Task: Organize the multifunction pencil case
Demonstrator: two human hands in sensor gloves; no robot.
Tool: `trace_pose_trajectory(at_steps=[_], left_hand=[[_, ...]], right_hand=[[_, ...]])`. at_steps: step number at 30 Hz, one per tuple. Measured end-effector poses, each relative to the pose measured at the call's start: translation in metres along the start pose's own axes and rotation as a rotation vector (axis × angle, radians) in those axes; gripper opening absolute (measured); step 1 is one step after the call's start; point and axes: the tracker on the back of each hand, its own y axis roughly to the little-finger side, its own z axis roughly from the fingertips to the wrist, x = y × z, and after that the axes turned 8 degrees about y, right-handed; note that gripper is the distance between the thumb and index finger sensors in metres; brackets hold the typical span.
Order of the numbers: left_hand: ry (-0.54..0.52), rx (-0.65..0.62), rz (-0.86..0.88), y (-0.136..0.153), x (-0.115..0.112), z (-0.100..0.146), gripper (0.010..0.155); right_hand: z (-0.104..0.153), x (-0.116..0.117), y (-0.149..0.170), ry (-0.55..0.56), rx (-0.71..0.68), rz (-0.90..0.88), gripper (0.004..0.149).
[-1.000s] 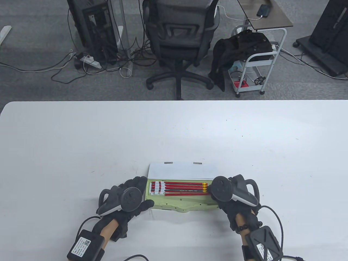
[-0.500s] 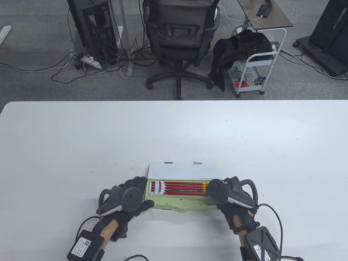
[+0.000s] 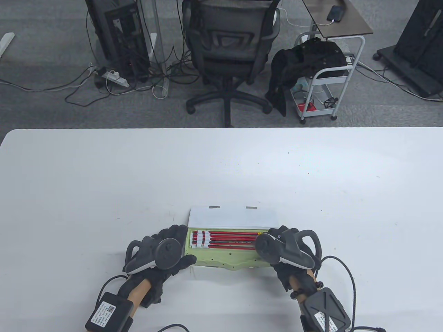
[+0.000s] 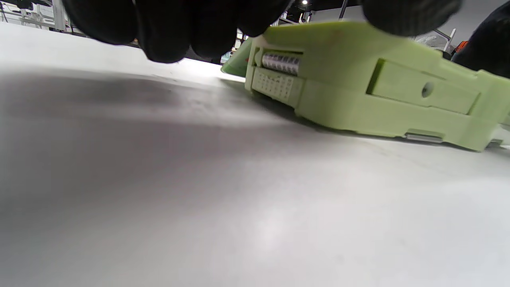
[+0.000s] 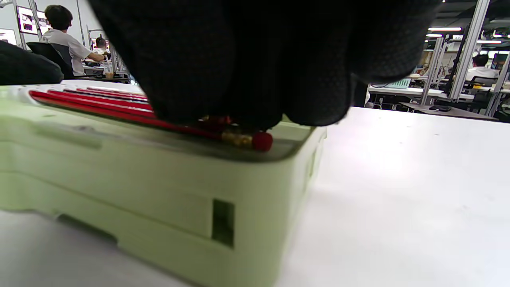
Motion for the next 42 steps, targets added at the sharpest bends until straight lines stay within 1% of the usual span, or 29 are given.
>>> trace_pose_trajectory(at_steps=[2, 4, 6, 9, 12, 14, 19, 28, 34, 37, 42], left_hand=[[0.002, 0.001, 0.003, 0.0, 0.0, 0.0, 0.092], [0.003, 0.0, 0.004, 0.0, 0.0, 0.0, 0.092], [0.005, 0.001, 0.006, 0.0, 0.0, 0.0, 0.092], [0.01, 0.003, 0.006, 0.0, 0.0, 0.0, 0.092], [0.01, 0.006, 0.005, 0.0, 0.0, 0.0, 0.091], [0.012, 0.006, 0.003, -0.001, 0.0, 0.0, 0.092], [0.016, 0.006, 0.008, 0.0, 0.0, 0.0, 0.092], [0.025, 0.008, 0.009, 0.0, 0.0, 0.0, 0.092], [0.031, 0.008, 0.013, 0.0, -0.001, 0.0, 0.092], [0.035, 0.009, 0.013, 0.0, -0.001, -0.001, 0.092], [0.04, 0.01, 0.013, -0.001, -0.001, -0.001, 0.092]], right_hand=[[0.001, -0.002, 0.003, -0.003, 0.007, -0.031, 0.043], [0.002, -0.005, 0.01, 0.017, 0.044, -0.067, 0.044], [0.004, -0.008, 0.018, 0.015, 0.083, -0.082, 0.047], [0.006, -0.008, 0.029, -0.031, 0.163, -0.086, 0.053], [0.008, -0.003, 0.035, -0.096, 0.194, -0.064, 0.058], [0.006, 0.001, 0.035, -0.127, 0.197, -0.046, 0.061], [0.003, 0.006, 0.032, -0.14, 0.203, -0.024, 0.066], [0.003, 0.009, 0.029, -0.11, 0.199, -0.023, 0.071], [0.001, 0.011, 0.023, -0.08, 0.184, 0.003, 0.071], [0.0, 0.014, 0.021, -0.08, 0.172, -0.028, 0.075], [-0.001, 0.014, 0.014, -0.07, 0.157, 0.021, 0.073]])
